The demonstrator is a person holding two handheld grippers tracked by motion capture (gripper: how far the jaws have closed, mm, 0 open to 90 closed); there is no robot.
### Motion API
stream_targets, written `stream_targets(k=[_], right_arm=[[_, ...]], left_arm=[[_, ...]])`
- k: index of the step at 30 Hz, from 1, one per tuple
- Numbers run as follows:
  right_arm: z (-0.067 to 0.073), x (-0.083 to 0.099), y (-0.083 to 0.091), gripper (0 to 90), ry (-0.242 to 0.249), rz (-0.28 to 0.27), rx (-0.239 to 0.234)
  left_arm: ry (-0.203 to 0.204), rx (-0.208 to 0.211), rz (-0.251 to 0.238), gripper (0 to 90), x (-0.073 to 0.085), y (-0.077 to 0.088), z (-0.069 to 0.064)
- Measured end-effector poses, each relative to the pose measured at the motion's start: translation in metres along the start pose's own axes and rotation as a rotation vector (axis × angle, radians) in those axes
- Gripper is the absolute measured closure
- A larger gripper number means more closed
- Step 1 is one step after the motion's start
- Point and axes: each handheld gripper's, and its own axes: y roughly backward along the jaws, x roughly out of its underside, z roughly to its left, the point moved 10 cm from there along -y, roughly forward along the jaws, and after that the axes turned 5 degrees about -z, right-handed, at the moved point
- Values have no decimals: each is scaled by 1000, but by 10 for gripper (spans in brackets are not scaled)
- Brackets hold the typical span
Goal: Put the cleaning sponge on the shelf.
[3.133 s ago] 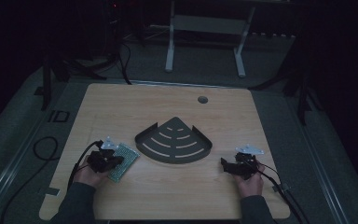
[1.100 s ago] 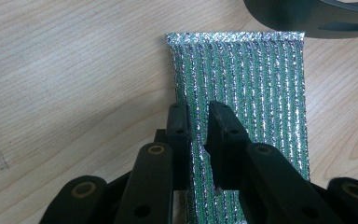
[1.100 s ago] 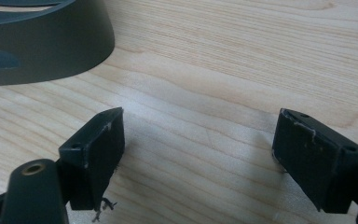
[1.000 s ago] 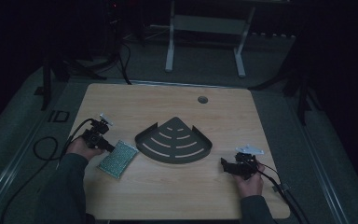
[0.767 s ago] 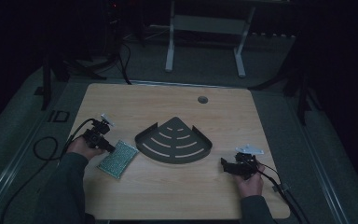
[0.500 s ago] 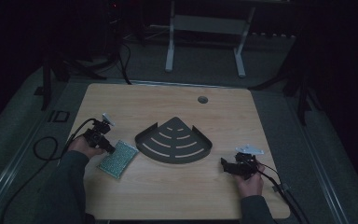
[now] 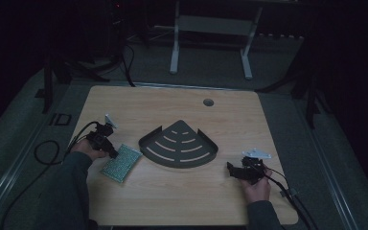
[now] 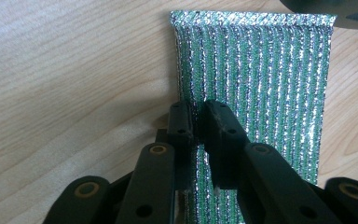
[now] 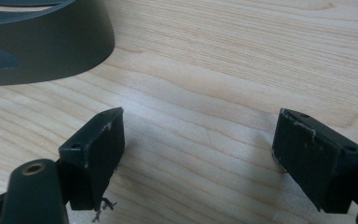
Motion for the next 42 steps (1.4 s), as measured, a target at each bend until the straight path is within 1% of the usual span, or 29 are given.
stream_targets(k=[2, 4, 6, 8, 10, 15, 18, 20, 23, 24, 26, 27, 28, 34, 40, 42], right_arm=[[0, 0, 0, 165, 0, 0, 0], [0, 0, 0, 165, 0, 0, 0], [0, 0, 0, 165, 0, 0, 0], [0, 0, 0, 165, 0, 0, 0], [0, 0, 0, 165, 0, -1, -1], [0, 0, 0, 164, 0, 0, -2], [0, 0, 0, 165, 0, 0, -2], [0, 0, 0, 165, 0, 0, -2], [0, 0, 0, 165, 0, 0, -1], [0, 0, 0, 164, 0, -1, -1], [0, 0, 0, 164, 0, 0, -1], [0, 0, 0, 164, 0, 0, -1], [0, 0, 0, 164, 0, 0, -1], [0, 0, 0, 165, 0, 0, -1], [0, 0, 0, 165, 0, 0, -1], [0, 0, 0, 165, 0, 0, -2]], left_arm=[[0, 6, 7, 824, 0, 0, 0], [-17, 4, 19, 875, 0, 0, -1], [-26, 6, 27, 884, -1, 0, -2], [-39, -2, 33, 898, -1, 1, -1], [-59, -28, 37, 900, -3, 3, -1], [-75, -26, 43, 900, -2, 7, -1], [-78, -7, 45, 900, -1, 11, -3], [-89, -11, 45, 900, -1, 15, -3], [-88, -17, 32, 900, -3, 21, -3], [-79, -14, 18, 900, -3, 25, -3], [-79, -16, 18, 900, -3, 27, -2], [-78, -21, 5, 900, -4, 31, -2], [-78, -21, 5, 900, -4, 31, -2], [-94, -32, -10, 900, -7, 44, -3], [-100, -42, -24, 900, -11, 54, -4], [-105, -36, -31, 900, -13, 57, -6]])
